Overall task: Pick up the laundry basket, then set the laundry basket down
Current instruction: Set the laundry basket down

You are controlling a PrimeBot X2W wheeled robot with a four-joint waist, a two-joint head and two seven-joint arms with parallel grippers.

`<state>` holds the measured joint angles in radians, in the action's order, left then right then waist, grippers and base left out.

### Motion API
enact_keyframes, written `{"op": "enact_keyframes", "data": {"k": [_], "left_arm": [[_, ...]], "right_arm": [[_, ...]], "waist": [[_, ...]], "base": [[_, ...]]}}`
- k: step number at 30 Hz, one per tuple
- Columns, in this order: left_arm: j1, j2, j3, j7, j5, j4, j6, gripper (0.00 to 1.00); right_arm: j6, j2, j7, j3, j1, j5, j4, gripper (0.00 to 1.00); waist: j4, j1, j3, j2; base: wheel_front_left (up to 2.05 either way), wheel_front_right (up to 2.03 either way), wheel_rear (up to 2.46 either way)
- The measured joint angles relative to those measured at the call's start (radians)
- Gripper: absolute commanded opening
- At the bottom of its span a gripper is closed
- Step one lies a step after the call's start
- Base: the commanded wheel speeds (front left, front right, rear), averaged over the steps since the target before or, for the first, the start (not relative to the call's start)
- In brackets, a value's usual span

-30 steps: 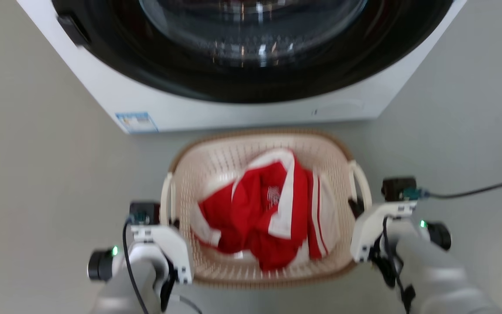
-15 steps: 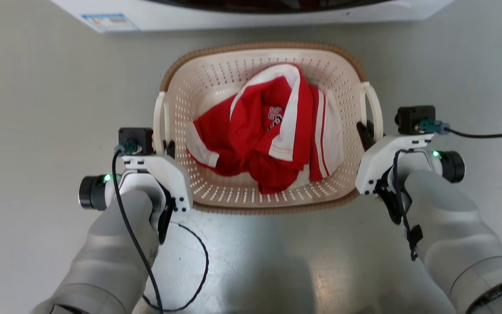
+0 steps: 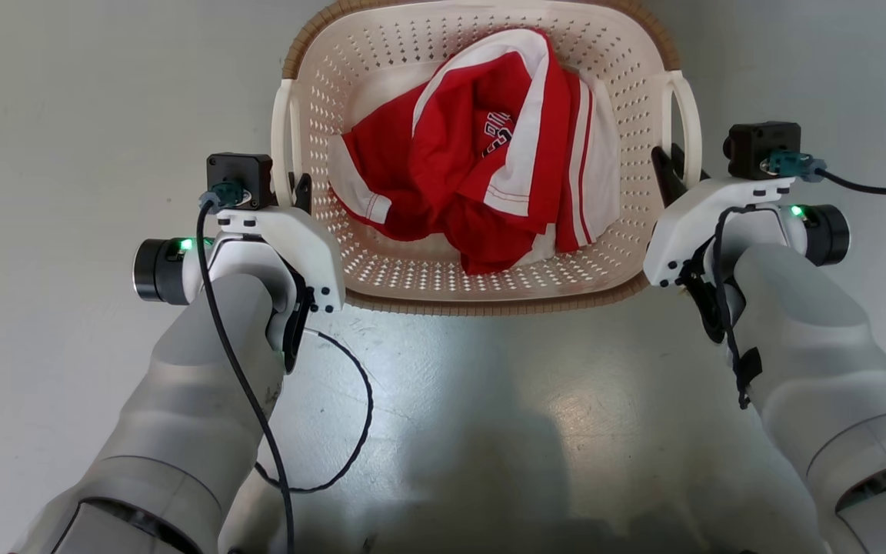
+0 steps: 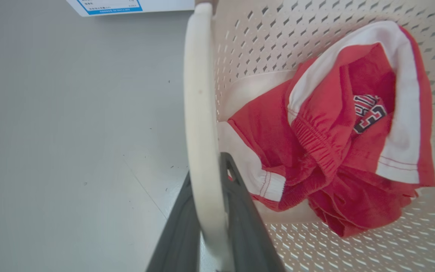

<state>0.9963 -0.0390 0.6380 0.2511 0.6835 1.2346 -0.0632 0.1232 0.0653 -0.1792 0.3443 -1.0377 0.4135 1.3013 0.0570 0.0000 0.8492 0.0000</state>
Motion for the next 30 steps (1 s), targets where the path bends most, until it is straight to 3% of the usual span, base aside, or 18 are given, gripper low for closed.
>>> {"op": "enact_keyframes", "data": {"k": [19,20,21,22,23,24,25,26,27,29,30], "left_arm": [[0.002,0.003,-0.023,0.0,-0.054,-0.013,-0.013,0.0],[0.002,0.003,-0.023,0.0,-0.054,-0.013,-0.013,0.0],[0.004,0.003,-0.024,0.0,-0.057,-0.013,-0.013,0.0],[0.005,0.002,-0.025,0.0,-0.06,-0.013,-0.014,0.0],[0.007,0.002,-0.027,0.0,-0.06,-0.013,-0.016,0.13],[0.011,0.002,-0.028,0.0,-0.062,-0.012,-0.016,0.35],[0.016,0.002,-0.029,0.0,-0.066,-0.012,-0.016,0.45],[0.018,0.001,-0.032,0.0,-0.069,-0.011,-0.017,0.47],[0.019,0.0,-0.035,0.0,-0.069,-0.011,-0.017,0.49],[0.019,0.0,-0.04,0.0,-0.069,-0.004,-0.017,0.55],[0.019,0.001,-0.041,0.001,-0.069,-0.001,-0.017,0.67]], "right_arm": [[0.0,0.002,-0.007,-0.03,-0.009,-0.045,0.0,0.0],[0.0,0.002,-0.007,-0.03,-0.009,-0.045,0.0,0.12],[0.0,0.002,-0.007,-0.027,-0.009,-0.045,0.0,0.12],[0.0,0.002,-0.007,-0.023,-0.01,-0.045,0.0,0.25],[0.0,0.003,-0.007,-0.02,-0.01,-0.045,0.001,0.38],[0.0,0.004,-0.008,-0.018,-0.01,-0.045,0.001,0.45],[0.0,0.006,-0.012,-0.017,-0.011,-0.045,0.0,0.49],[0.001,0.007,-0.017,-0.017,-0.012,-0.045,0.0,0.75],[0.001,0.007,-0.018,-0.017,-0.012,-0.045,0.0,0.91],[0.001,0.007,-0.018,-0.017,-0.012,-0.046,0.0,0.98],[0.001,0.007,-0.018,-0.017,-0.012,-0.047,0.0,1.0]], "waist": [[0.004,0.0001,0.025,0.0],[0.004,0.0001,0.025,0.0],[0.004,0.0,0.026,0.0],[0.003,0.0,0.027,0.0],[0.003,0.0001,0.028,0.0],[0.003,0.0,0.029,0.0],[0.003,0.0,0.029,0.0],[0.003,0.0,0.029,0.0],[0.003,0.0,0.029,0.0],[0.003,0.0,0.028,0.0],[0.003,0.0,0.028,0.0]], "base": [[0.0,0.0,0.0],[0.0,0.0,0.0],[0.0,0.0,0.0],[0.0,0.0,0.0],[0.0,0.0,0.0],[0.0,0.0,0.0],[0.0,0.0,0.0],[0.0,0.0,0.0],[0.0,0.0,0.0],[0.0,0.0,0.0],[0.0,0.0,0.0]]}}
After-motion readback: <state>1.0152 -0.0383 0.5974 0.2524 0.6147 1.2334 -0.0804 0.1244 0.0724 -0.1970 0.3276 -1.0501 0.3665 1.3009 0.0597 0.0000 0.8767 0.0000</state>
